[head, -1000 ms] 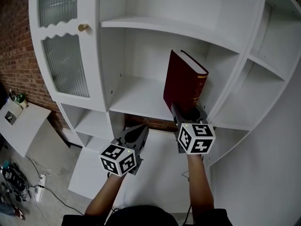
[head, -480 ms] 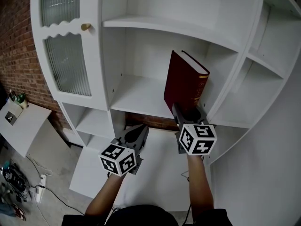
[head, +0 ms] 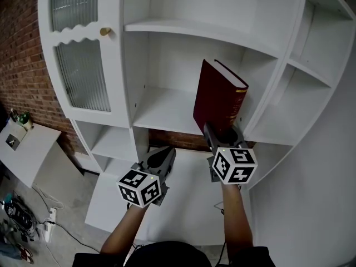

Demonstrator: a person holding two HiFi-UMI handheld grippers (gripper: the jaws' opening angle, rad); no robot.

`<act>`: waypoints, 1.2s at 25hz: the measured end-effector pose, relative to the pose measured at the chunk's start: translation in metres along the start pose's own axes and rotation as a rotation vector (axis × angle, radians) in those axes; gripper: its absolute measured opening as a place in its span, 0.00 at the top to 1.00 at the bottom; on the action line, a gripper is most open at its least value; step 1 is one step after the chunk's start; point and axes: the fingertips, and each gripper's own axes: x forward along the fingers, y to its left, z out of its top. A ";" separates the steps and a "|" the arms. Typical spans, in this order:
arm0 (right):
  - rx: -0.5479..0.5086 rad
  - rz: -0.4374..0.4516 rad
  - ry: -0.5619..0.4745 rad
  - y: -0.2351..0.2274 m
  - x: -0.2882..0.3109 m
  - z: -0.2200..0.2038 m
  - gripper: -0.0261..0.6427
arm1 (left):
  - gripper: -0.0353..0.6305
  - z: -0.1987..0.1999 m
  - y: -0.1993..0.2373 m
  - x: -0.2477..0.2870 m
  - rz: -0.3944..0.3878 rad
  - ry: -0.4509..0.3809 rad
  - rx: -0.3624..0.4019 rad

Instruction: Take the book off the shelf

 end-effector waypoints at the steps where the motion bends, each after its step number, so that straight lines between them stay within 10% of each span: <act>1: 0.004 -0.001 -0.002 0.002 -0.002 0.000 0.62 | 0.92 0.000 -0.001 -0.002 -0.002 0.002 0.000; 30: -0.003 -0.066 -0.010 0.064 -0.071 0.001 0.62 | 0.92 -0.001 -0.020 -0.072 -0.089 0.033 -0.020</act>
